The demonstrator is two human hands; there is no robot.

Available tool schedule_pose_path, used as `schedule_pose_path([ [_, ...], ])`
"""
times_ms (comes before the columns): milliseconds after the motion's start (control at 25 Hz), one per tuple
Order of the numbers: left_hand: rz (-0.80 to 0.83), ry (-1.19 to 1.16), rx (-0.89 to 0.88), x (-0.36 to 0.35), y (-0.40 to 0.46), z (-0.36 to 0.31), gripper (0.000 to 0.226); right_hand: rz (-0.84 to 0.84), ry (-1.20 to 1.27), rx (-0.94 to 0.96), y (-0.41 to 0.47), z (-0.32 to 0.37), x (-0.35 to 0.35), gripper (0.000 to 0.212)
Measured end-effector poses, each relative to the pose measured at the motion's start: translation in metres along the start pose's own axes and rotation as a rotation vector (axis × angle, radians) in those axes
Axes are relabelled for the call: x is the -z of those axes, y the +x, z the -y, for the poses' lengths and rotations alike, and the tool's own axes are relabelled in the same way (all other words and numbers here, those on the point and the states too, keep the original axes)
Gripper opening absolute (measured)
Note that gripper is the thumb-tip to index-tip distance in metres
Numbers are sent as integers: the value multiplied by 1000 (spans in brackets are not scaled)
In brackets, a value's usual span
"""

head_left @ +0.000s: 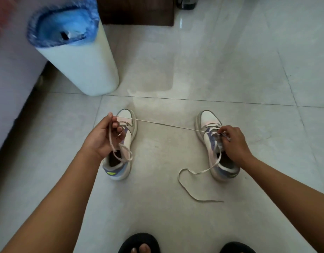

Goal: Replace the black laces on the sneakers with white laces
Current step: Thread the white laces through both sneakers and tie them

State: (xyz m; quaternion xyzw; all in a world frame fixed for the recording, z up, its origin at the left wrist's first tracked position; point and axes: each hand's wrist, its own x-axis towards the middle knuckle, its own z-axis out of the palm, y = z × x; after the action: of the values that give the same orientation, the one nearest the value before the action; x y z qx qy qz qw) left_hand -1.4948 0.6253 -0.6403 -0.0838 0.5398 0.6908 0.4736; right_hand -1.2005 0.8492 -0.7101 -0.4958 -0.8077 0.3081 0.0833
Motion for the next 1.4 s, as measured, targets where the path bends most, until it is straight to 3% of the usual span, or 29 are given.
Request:
schedule_pose_path([
  [200, -202, -142, -55, 18, 4, -24, 26, 16, -26, -3, 10, -3, 2, 23],
  [320, -131, -248, -101, 16, -3, -29, 28, 46, -6, -24, 9, 7, -4, 23],
  [480, 11, -36, 10, -33, -12, 5, 35, 67, 67, -51, -1, 17, 0, 25],
  [600, 104, 183, 212, -73, -14, 54, 20, 83, 115, -36, -18, 24, 4, 30],
  [720, 109, 296, 306, -101, -9, 98, 9, 130, 41, 58, -36, 27, -2, 19],
  [840, 55, 303, 265, -121, 0, 120, 7, 165, 10, 82, -42, 28, -6, 20],
  [1000, 18, 300, 211, -133, 13, 132, 27, 130, 65, 28, -44, 32, -7, 18],
  [1160, 7, 286, 176, -134, 11, 134, 11, 130, 94, -36, -51, 39, -15, 15],
  [1400, -42, 351, 108, -128, 7, 140, 19, 136, 73, -51, -55, 42, -20, 11],
])
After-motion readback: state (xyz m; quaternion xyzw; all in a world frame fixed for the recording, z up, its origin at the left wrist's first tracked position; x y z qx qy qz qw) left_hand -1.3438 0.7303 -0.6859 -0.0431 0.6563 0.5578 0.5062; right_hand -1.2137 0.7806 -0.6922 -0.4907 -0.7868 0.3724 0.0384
